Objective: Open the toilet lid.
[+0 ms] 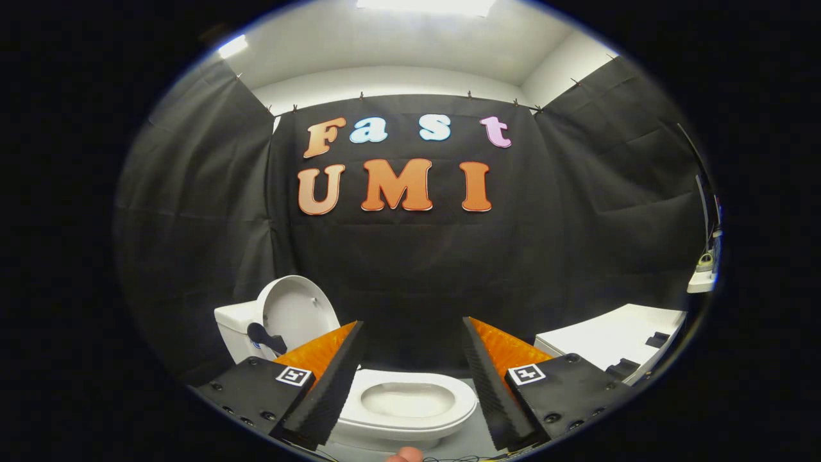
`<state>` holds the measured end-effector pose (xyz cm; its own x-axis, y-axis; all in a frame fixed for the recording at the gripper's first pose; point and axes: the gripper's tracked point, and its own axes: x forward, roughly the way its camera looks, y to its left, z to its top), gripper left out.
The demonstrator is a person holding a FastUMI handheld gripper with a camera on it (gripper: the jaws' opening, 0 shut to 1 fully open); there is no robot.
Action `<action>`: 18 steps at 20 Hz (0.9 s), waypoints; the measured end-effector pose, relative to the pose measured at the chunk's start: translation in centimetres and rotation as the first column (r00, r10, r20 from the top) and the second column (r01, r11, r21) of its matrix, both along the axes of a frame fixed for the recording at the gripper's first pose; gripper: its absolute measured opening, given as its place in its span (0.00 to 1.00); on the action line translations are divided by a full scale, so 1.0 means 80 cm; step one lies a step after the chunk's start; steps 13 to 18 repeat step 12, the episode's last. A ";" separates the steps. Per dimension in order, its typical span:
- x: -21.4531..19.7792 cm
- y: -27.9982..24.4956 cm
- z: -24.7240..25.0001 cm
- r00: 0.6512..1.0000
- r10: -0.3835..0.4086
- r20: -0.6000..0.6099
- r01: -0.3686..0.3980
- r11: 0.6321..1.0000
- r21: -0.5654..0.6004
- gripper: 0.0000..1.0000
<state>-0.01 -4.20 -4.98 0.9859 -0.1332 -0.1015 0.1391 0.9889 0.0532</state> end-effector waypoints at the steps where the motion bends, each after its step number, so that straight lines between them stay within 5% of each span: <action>1: 0.000 -0.003 0.000 1.000 -0.003 0.001 0.003 1.000 -0.003 0.96; 18: 0.000 0.014 0.010 1.000 0.014 0.017 -0.014 1.000 -0.024 0.96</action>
